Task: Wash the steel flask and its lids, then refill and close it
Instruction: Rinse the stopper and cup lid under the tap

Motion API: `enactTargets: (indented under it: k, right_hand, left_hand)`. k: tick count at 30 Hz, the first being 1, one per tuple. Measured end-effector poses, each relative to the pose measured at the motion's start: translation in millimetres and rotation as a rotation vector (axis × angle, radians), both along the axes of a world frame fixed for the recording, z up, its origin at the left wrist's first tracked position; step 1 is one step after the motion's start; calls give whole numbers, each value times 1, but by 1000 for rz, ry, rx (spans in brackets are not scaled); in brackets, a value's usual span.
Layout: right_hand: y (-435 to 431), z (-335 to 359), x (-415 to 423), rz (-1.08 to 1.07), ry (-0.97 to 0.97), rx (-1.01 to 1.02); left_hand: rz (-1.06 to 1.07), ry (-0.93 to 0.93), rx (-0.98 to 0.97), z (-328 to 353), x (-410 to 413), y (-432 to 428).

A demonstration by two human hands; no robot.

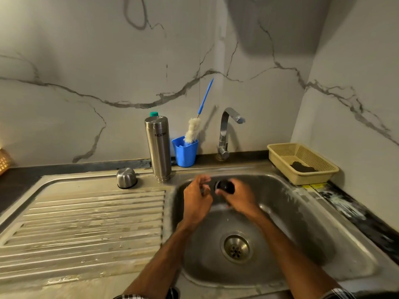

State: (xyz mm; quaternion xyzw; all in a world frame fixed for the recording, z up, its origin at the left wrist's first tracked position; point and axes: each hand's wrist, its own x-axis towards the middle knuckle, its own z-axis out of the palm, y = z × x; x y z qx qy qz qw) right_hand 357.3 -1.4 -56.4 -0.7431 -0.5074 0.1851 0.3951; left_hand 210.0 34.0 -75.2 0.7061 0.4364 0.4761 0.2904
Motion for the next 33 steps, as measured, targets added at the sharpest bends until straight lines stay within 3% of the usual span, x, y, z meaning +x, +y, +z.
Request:
enactTargets:
  k: [1,2,5,6,8,9,12,14,16,20,22,25,33]
  right_hand:
    - [1,-4,0,30,20,-89]
    - [3,-5,3,10,48,-56]
    - [4,6,9,-138,73,191]
    - [4,2,11,-130,10,122]
    - [-3,-6,9,-14,-33,-207]
    - [-4,-9,9,20,-30,-246]
    - [4,-3,12,-143,-85,51]
    - [3,1,7,-131,-114,-93]
    - [-3,-11,5,7,40,-375]
    - [-5,-5,13,24,467,-180]
    - [-8,3,12,90,671,-254]
    - [-9,2,12,178,809,-326]
    - [-7,4,17,280,1038,-262]
  left_hand:
    - [10,-2,-3,0,0,0]
    - [7,-1,-2,-1,1,0]
    - [8,-6,9,-1,0,0]
    - [5,-13,0,0,1,0]
    - [1,-11,-24,2,1,-3]
    - [1,-2,-34,2,0,-5]
    - [-3,26,-38,4,0,-5]
    - [-6,34,-55,4,-1,-4]
    - [-15,54,-60,2,-1,-5]
    - [-24,79,-42,1,-1,-3]
    - [-25,67,-43,1,0,-5]
    - [-22,24,-59,2,-2,-5]
    - [-66,-107,-100,6,0,-7]
